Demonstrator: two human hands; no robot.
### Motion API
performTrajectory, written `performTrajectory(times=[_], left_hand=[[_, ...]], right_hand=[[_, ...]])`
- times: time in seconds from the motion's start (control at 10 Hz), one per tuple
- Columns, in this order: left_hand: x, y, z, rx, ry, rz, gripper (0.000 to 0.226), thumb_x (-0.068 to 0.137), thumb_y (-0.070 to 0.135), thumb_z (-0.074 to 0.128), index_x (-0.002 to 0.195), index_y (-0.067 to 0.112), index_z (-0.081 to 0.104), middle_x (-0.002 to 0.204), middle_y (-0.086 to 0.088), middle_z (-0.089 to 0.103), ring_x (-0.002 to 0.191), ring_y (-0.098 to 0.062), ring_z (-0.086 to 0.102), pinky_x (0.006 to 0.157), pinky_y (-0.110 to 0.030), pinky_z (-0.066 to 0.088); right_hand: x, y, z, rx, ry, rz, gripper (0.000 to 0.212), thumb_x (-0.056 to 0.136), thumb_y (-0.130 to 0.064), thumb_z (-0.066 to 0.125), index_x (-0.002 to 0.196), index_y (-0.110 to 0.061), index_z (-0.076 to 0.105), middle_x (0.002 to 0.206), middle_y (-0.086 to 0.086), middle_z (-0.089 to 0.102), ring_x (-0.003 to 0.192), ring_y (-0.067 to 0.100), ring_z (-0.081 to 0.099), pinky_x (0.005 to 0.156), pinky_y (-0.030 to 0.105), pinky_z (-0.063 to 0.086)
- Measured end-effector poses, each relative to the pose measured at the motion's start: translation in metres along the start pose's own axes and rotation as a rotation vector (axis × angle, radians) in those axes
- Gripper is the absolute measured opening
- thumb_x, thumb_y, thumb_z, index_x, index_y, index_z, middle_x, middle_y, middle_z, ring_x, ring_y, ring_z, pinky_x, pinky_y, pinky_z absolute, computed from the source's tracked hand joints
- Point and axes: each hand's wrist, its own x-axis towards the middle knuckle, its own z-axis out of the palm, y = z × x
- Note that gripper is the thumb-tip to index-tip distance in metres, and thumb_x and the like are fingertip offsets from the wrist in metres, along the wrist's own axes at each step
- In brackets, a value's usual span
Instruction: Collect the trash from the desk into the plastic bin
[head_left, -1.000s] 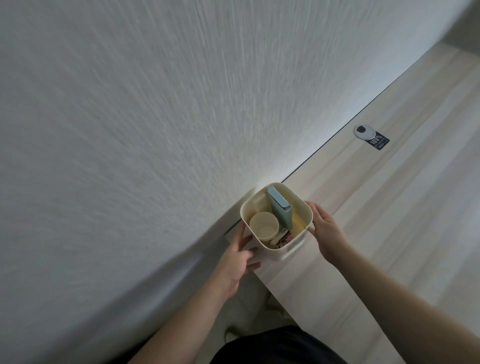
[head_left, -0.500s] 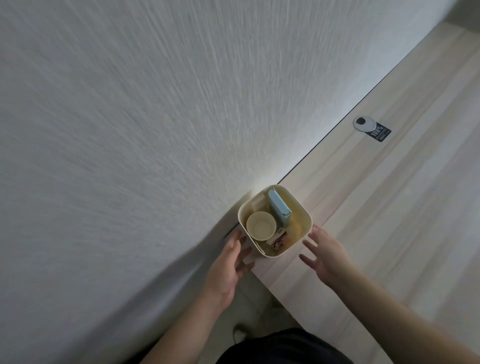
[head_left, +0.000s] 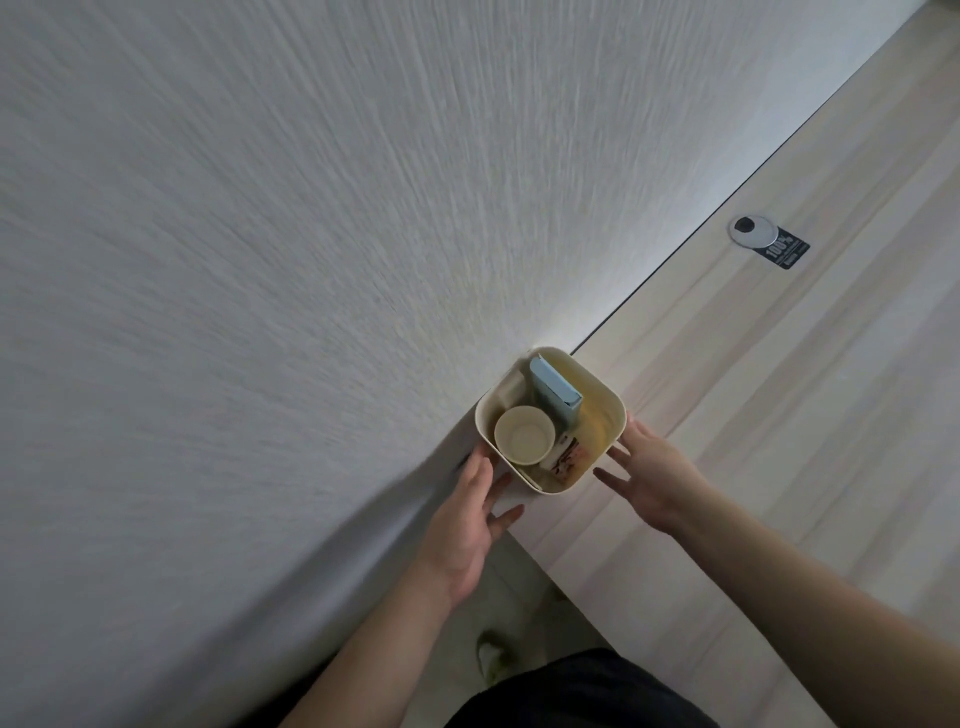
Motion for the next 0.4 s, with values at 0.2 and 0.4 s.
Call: performTrajectory(times=[0.2, 0.4], left_hand=[[0.003, 0.006, -0.012, 0.012, 0.031, 0.006, 0.039, 0.103, 0.04, 0.043, 0.141, 0.033, 0.051, 0.139, 0.01, 0.061, 0.128, -0.008, 0.055, 0.103, -0.036, 0.047], [-0.011, -0.007, -0.007, 0.467, 0.339, 0.093, 0.038, 0.101, 0.025, 0.051, 0.138, 0.026, 0.055, 0.14, 0.008, 0.057, 0.125, -0.006, 0.05, 0.105, -0.027, 0.039]], right_hand=[[0.006, 0.001, -0.005, -0.117, 0.0, -0.028, 0.035, 0.098, -0.034, 0.05, 0.131, -0.023, 0.051, 0.118, -0.004, 0.058, 0.116, 0.019, 0.052, 0.094, 0.042, 0.051], [0.004, -0.003, -0.02, -0.22, 0.168, -0.232, 0.023, 0.1, -0.031, 0.038, 0.099, -0.027, 0.06, 0.111, -0.002, 0.061, 0.103, 0.017, 0.056, 0.088, 0.036, 0.048]])
